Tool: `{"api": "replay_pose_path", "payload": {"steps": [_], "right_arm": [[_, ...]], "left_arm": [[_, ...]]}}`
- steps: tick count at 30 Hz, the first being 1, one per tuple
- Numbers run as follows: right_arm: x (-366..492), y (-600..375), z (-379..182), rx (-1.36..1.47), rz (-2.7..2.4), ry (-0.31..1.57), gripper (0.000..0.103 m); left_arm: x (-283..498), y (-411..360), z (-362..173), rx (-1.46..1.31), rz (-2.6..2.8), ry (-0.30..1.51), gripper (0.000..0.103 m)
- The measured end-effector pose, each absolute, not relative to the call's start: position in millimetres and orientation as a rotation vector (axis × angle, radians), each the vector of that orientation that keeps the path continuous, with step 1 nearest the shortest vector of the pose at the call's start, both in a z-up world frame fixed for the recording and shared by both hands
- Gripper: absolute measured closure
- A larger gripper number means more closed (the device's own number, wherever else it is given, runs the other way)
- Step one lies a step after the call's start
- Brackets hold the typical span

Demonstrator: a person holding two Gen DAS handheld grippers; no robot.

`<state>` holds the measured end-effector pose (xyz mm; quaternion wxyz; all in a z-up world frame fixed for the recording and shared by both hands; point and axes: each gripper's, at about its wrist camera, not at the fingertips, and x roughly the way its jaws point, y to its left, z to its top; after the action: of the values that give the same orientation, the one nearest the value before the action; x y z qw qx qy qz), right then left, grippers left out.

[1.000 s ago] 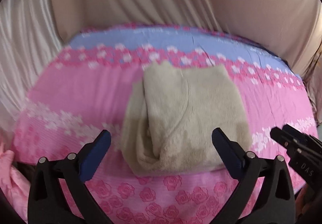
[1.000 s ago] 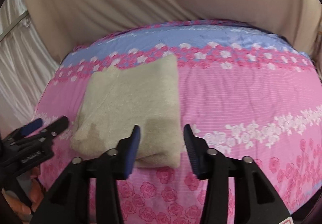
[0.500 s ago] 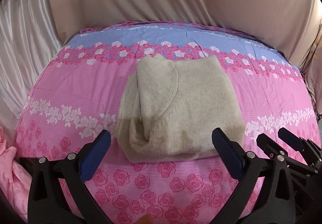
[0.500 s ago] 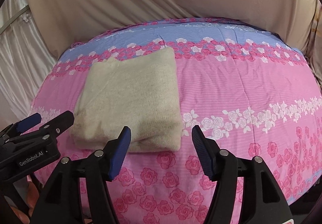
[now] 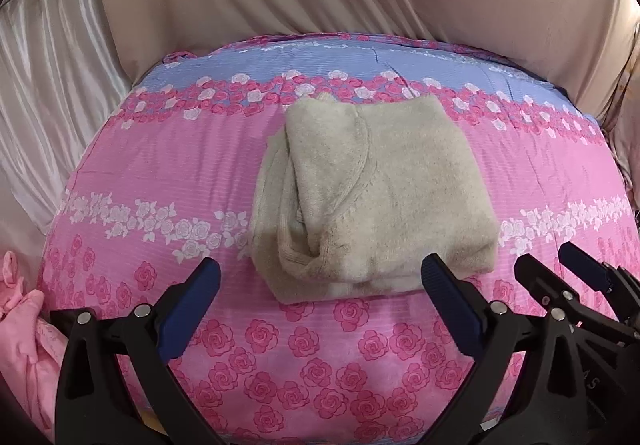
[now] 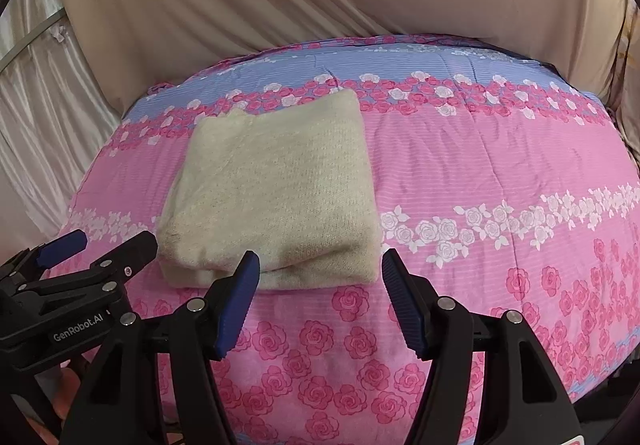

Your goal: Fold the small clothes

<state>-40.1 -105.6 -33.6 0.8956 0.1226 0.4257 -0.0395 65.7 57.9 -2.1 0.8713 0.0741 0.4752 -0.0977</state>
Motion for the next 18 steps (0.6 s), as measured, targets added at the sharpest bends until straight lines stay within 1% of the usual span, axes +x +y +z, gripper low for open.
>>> {"api": "replay_pose_path", "payload": {"steps": [18], "right_arm": [[-42.4, -101.4, -31.5, 0.249, -0.091, 0.877, 0.04]], "left_arm": [[66.6, 60.4, -6.1, 0.129, -0.213, 1.0, 0.005]]}}
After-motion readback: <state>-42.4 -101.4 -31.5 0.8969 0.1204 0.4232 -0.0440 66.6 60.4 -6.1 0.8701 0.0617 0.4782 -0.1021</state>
